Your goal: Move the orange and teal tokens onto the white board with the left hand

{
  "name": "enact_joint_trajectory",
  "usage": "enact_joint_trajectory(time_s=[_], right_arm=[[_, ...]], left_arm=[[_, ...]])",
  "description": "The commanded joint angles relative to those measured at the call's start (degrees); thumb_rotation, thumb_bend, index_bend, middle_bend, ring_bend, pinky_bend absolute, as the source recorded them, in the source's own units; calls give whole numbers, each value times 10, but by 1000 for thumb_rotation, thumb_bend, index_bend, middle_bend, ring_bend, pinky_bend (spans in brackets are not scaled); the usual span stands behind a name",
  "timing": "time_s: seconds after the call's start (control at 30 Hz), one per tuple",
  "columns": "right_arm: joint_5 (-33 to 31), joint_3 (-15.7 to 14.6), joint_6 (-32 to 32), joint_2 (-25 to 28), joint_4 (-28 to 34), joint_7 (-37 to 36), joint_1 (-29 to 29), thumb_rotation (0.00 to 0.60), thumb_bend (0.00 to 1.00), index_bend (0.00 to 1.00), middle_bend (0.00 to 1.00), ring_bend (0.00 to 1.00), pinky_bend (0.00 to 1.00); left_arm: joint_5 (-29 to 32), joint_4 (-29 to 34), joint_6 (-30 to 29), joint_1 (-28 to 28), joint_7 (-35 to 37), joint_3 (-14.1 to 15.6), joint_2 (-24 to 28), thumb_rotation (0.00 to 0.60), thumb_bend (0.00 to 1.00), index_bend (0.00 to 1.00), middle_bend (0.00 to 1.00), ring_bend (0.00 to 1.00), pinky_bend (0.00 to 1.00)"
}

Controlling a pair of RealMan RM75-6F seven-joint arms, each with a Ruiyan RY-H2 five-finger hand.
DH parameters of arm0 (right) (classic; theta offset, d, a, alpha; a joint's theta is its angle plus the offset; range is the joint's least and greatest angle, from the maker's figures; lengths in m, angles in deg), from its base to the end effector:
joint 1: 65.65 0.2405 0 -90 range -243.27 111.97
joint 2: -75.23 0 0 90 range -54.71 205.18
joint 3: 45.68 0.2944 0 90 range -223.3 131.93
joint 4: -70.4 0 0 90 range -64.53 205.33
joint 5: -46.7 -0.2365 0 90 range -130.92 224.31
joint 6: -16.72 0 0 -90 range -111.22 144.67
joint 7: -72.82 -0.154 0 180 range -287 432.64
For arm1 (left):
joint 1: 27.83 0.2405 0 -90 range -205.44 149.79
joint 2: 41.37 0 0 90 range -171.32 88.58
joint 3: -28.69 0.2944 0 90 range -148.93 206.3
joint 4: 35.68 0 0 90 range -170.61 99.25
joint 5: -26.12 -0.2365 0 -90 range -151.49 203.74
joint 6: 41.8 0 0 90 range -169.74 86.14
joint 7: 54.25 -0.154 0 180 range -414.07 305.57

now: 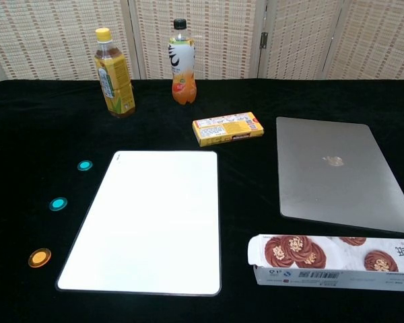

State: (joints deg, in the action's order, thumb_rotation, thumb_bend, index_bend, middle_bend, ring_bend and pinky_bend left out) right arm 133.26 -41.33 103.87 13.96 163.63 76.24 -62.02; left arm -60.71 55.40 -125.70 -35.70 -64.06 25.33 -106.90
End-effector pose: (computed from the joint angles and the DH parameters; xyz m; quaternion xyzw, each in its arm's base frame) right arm -0.3541 -0.1944 0.1764 0.5978 -0.3448 0.3767 0.6179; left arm -0.3458 0.2168 0.1423 -0.6397 -0.3194 -0.3546 0.6025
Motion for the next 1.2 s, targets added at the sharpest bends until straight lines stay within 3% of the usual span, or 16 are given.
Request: enact_joint_trajectory(time_s=[0.03, 0.5, 0.93, 1.2], right_arm=[[1, 3, 4, 4, 3, 3, 0, 600, 167, 0, 0, 0, 0], [0, 7, -1, 7, 8, 6, 5, 600, 167, 0, 0, 0, 0], [5, 6, -2, 0, 3, 1, 8, 600, 166, 0, 0, 0, 0], [9, 5, 1, 0, 2, -2, 8, 600, 167, 0, 0, 0, 0]], left_arm=[[-6, -6, 11, -9, 2, 2, -3, 600, 248, 211, 89, 91, 0], [-38, -38, 74, -36, 20, 39, -14, 600, 300, 369, 135, 118, 0], [-82, -84, 119, -57, 39, 83, -61, 600, 300, 393, 138, 119, 0], [-96, -118, 128, -65, 54, 95, -96, 600, 301, 408, 140, 119, 0]])
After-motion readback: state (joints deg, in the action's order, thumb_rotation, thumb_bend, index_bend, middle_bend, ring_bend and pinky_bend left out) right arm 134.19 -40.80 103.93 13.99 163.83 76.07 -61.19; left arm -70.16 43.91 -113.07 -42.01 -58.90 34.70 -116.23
